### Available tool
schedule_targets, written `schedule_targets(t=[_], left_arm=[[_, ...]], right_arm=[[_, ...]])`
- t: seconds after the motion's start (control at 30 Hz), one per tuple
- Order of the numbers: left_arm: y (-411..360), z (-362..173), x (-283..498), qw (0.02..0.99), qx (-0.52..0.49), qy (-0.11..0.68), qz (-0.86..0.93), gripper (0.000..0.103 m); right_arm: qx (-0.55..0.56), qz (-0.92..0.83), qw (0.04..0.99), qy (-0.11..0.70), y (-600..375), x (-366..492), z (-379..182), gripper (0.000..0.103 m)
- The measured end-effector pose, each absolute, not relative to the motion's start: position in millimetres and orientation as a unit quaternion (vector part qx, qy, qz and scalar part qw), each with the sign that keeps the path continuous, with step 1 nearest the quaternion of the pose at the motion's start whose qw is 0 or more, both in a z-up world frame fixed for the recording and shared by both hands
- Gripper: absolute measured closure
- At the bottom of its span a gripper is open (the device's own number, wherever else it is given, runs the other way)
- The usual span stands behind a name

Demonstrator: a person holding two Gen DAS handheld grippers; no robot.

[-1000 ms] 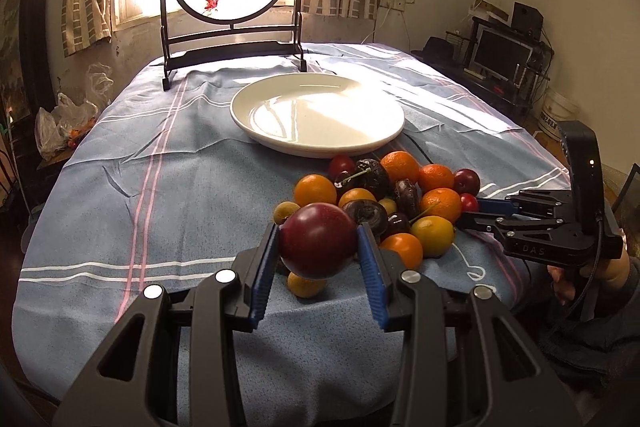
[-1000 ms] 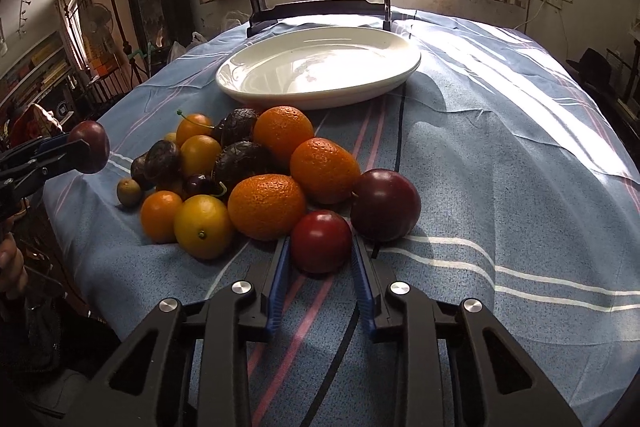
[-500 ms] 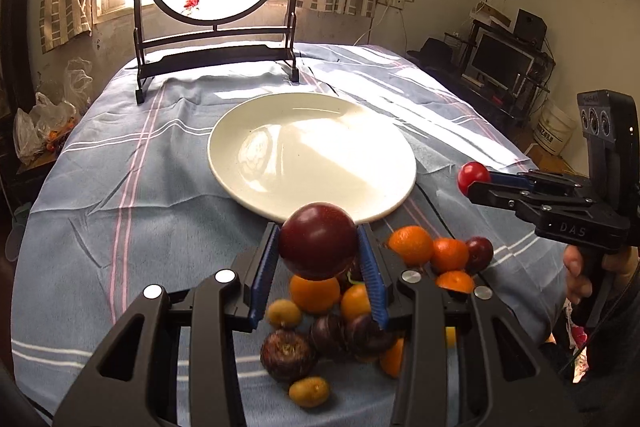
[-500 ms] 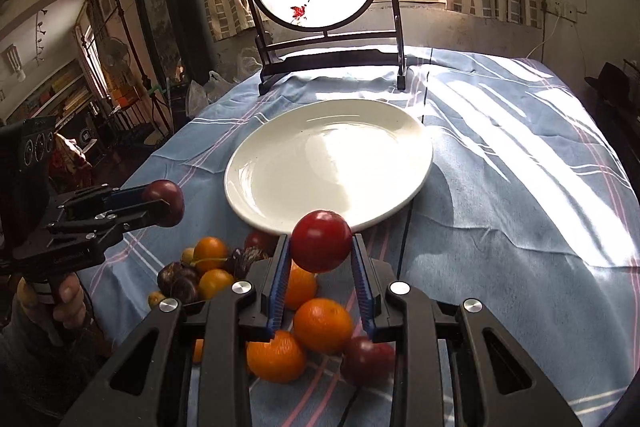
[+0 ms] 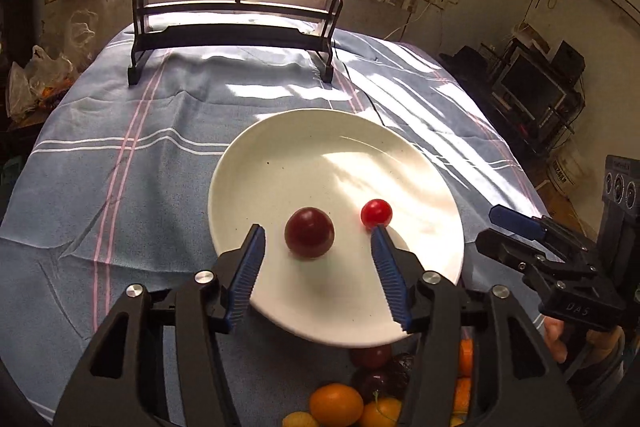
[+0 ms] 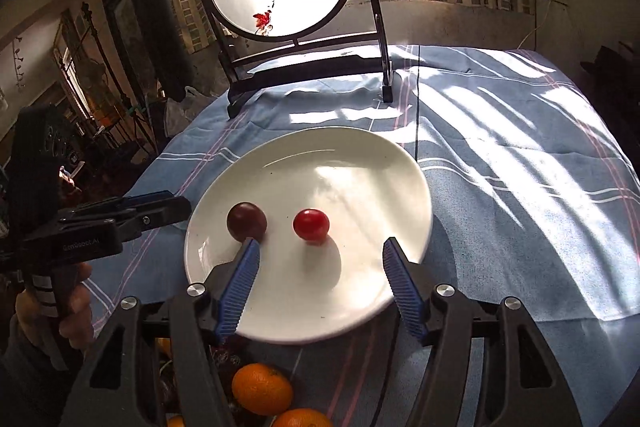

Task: Organize fruits
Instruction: 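Carry both fruits onto the white plate and open both tools, then grasp a small yellow fruit with the left tool while the right tool grasps a red plum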

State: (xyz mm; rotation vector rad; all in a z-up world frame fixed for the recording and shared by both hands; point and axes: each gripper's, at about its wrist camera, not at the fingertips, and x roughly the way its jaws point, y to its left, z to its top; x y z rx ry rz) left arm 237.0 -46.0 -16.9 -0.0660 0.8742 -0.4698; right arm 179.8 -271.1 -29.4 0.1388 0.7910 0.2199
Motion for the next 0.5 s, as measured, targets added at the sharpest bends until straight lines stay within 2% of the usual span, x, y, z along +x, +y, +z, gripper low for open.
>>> schedule_targets(t=[0.07,0.13,0.33,0.5], left_arm=[[-33.2,-9.2,209.1,0.884,-0.034,0.402,-0.237,0.035],[-24.4,-7.5,176.2,0.89,-0.015,0.388,-0.239,0.033],[-8.0,-41.1,90.2,0.882,0.068,0.402,-0.237,0.033],[-7.9,-74.6,53.0,0.878,0.106,0.409,-0.224,0.035]], right_arm=[[0.059,0.1,0.917,0.381,-273.6,156.4,-28.5,0.038],[0.057,0.099,0.919,0.378,-277.2,130.8,-29.6,0.038],[0.071,0.091,0.92,0.375,-290.2,59.0,-45.4,0.038],[0.092,0.077,0.919,0.376,-298.1,26.1,-62.4,0.038]])
